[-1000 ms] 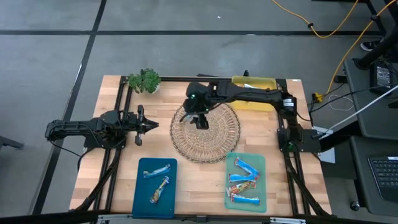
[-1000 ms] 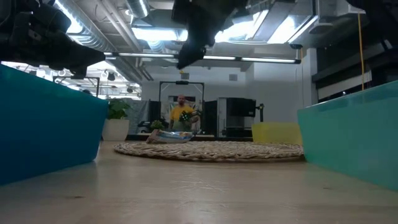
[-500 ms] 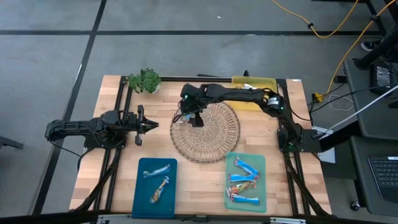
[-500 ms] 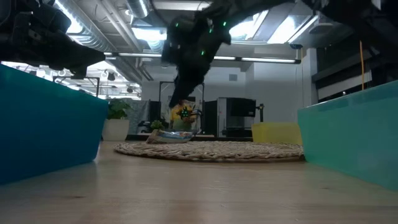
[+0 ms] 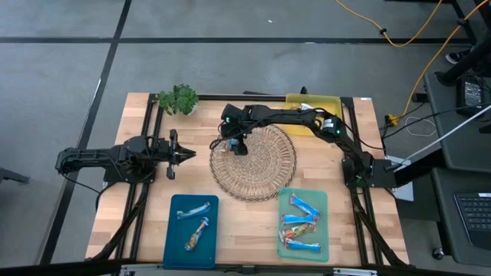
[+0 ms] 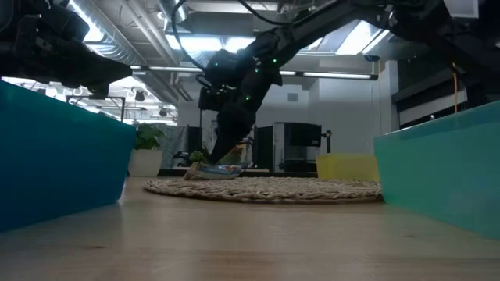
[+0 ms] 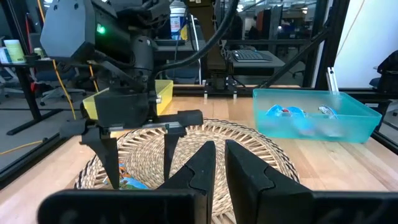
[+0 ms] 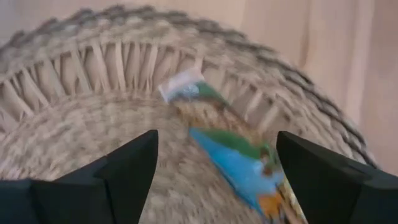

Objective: Pick and place Granola Bars by type
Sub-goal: Put the yellow granola bar into the yellow bin

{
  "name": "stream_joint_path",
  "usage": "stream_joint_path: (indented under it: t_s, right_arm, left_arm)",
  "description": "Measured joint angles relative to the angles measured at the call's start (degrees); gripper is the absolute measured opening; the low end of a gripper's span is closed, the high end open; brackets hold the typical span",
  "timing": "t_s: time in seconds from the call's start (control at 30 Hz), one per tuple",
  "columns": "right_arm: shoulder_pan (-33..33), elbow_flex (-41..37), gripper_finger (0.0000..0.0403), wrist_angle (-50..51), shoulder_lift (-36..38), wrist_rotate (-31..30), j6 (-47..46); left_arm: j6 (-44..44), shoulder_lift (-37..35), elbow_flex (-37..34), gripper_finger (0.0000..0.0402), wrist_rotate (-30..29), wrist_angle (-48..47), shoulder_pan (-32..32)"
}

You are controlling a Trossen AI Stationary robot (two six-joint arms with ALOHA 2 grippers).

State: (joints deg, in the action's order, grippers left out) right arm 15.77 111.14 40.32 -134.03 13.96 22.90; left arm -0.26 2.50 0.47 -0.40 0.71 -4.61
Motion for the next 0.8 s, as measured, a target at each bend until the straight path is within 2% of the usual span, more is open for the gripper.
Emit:
stream_joint_path:
  t_s: [0.27,0.37,0.5,0.8]
  right_arm:
    - [0.4,-0.1,0.0325,-1.9,-2.3,4.3,0.1]
    - [0.6,-0.1,0.0302,-1.8,-2.6,4.2,0.0]
    - [0.8,-0.1,0.0237,-1.8,-2.6,4.2,0.0]
    - [1.3,0.6,0.0038,-1.2,-2.3,3.9,-0.2]
  left_arm:
    - [0.0,0.0,0.0,0.0031,0.0,0.0,0.0]
    - [0.0,0.0,0.0,0.0031,0.0,0.0,0.0]
    - [0.0,0.0,0.0,0.0031,0.0,0.0,0.0]
    - [0.0,0.0,0.0,0.0031,0.0,0.0,0.0]
